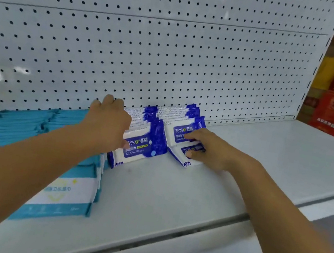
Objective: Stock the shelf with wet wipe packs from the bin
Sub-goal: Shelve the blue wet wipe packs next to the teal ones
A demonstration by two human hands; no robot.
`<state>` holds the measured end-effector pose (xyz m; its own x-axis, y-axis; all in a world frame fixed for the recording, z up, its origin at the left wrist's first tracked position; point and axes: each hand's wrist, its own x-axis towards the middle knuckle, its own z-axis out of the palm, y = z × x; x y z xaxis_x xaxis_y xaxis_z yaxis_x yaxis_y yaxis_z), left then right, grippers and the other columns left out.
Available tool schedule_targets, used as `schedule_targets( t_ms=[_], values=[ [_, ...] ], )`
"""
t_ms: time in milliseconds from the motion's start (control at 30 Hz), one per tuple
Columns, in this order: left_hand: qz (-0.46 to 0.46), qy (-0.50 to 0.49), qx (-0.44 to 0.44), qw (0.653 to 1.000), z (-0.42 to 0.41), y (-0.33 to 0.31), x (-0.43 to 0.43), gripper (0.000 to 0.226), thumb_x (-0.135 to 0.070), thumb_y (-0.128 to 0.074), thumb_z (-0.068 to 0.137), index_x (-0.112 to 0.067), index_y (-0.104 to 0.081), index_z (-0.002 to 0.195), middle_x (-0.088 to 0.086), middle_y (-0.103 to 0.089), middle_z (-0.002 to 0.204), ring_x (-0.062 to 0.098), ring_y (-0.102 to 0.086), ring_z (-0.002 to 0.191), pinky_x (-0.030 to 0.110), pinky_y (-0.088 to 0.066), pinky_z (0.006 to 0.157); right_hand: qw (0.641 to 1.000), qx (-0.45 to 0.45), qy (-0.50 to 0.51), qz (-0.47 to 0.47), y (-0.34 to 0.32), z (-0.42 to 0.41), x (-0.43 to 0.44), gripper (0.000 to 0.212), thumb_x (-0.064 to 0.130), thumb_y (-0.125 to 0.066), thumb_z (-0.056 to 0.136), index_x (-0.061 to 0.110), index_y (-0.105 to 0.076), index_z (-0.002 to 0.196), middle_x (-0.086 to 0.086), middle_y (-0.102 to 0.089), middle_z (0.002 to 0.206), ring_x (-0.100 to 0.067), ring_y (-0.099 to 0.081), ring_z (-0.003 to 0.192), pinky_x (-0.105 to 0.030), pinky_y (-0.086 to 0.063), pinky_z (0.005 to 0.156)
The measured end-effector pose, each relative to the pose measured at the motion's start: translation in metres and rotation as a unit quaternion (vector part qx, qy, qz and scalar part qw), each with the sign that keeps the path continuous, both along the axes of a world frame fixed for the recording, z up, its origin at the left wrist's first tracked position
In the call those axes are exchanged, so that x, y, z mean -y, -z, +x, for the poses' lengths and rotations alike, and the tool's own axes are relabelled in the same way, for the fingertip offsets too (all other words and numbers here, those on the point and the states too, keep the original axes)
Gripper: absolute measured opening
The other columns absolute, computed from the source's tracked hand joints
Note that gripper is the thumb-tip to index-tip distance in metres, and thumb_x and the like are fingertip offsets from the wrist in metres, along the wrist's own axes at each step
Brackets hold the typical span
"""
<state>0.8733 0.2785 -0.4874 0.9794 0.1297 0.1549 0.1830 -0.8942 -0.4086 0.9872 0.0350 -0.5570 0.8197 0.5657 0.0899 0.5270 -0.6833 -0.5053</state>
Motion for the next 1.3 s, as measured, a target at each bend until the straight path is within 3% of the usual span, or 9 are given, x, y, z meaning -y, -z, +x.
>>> schedule_targets(
  t_ms=[100,267,400,600,700,800,933,1133,1300],
  values=[
    [-0.031,0.016,-0.007,0.999,0.005,0.003,-0.006,0.057,-0.056,-0.071,0.080,-0.022,-0.057,0.123,0.006,-0.043,0.124,0.026,-0.037,0.119,0.040,-0.036,0.095,0.993,0.021,-0.007,-0.120,-0.012,0.010,0.008,0.049,0.056,-0.066,0.088,0.039,-0.053,0.133,0.014,-0.049,0.132,-0.012,-0.048,0.120,-0.040,-0.027,0.109],
    [-0.158,0.018,-0.037,0.987,0.021,0.011,-0.012,0.101,-0.070,-0.076,0.067,-0.020,-0.032,0.142,0.006,-0.047,0.131,0.024,-0.046,0.118,0.036,-0.043,0.098,0.980,0.029,-0.024,-0.195,-0.018,0.015,0.007,0.045,0.069,-0.071,0.076,0.038,-0.051,0.102,0.007,-0.049,0.111,-0.019,-0.045,0.108,-0.039,-0.031,0.100],
    [-0.122,0.009,-0.089,0.988,0.027,0.007,-0.011,0.077,-0.073,-0.068,0.074,-0.015,-0.046,0.120,-0.001,-0.049,0.101,0.016,-0.048,0.093,0.028,-0.038,0.076,0.978,0.131,-0.022,-0.163,-0.025,0.023,-0.002,0.056,0.066,-0.082,0.063,0.030,-0.050,0.091,0.007,-0.050,0.103,-0.017,-0.041,0.105,-0.040,-0.029,0.099],
    [-0.077,0.045,-0.060,0.994,0.031,0.008,-0.020,0.070,-0.075,-0.067,0.073,-0.019,-0.051,0.111,-0.004,-0.052,0.093,0.015,-0.053,0.090,0.029,-0.043,0.072,0.952,0.290,-0.073,-0.065,-0.017,0.042,-0.019,0.068,0.063,-0.086,0.057,0.026,-0.041,0.091,0.002,-0.047,0.123,-0.018,-0.038,0.113,-0.029,-0.020,0.089],
    [-0.077,0.065,-0.045,0.994,0.036,0.011,-0.028,0.071,-0.075,-0.069,0.070,-0.020,-0.051,0.111,-0.003,-0.056,0.099,0.015,-0.054,0.092,0.029,-0.043,0.072,0.952,0.285,-0.105,-0.049,-0.017,0.049,-0.035,0.068,0.054,-0.090,0.061,0.021,-0.046,0.101,-0.003,-0.049,0.138,-0.024,-0.042,0.127,-0.030,-0.028,0.099],
    [-0.131,0.084,-0.042,0.987,0.044,0.014,-0.032,0.086,-0.070,-0.078,0.065,-0.022,-0.043,0.127,0.000,-0.053,0.120,0.018,-0.052,0.107,0.033,-0.047,0.087,0.972,0.196,-0.117,-0.055,-0.030,0.051,-0.041,0.103,0.050,-0.090,0.066,0.023,-0.033,0.147,0.005,-0.041,0.150,-0.019,-0.039,0.134,-0.027,-0.033,0.107],
    [-0.141,0.048,-0.115,0.982,0.054,0.014,-0.028,0.133,-0.076,-0.077,0.059,-0.016,-0.009,0.156,0.014,-0.018,0.160,0.029,-0.026,0.145,0.039,-0.031,0.117,0.963,0.179,-0.133,-0.150,-0.035,0.066,-0.046,0.113,0.063,-0.078,0.073,0.027,-0.015,0.159,0.009,-0.021,0.165,-0.013,-0.024,0.149,-0.026,-0.024,0.117],
    [-0.111,0.086,-0.085,0.986,0.066,0.017,-0.034,0.085,-0.073,-0.078,0.061,-0.021,-0.045,0.119,-0.001,-0.055,0.109,0.016,-0.055,0.095,0.031,-0.048,0.080,0.935,0.296,-0.116,-0.159,-0.018,0.072,-0.043,0.096,0.067,-0.067,0.081,0.024,-0.025,0.157,0.003,-0.031,0.162,-0.020,-0.032,0.146,-0.031,-0.027,0.116],
    [-0.108,0.118,-0.061,0.985,0.073,0.021,-0.033,0.078,-0.068,-0.080,0.062,-0.019,-0.049,0.114,-0.001,-0.058,0.106,0.017,-0.058,0.092,0.034,-0.052,0.082,0.944,0.294,-0.074,-0.133,-0.015,0.075,-0.035,0.093,0.064,-0.071,0.079,0.031,-0.028,0.155,0.007,-0.036,0.159,-0.018,-0.037,0.142,-0.029,-0.027,0.113]
  ],
)
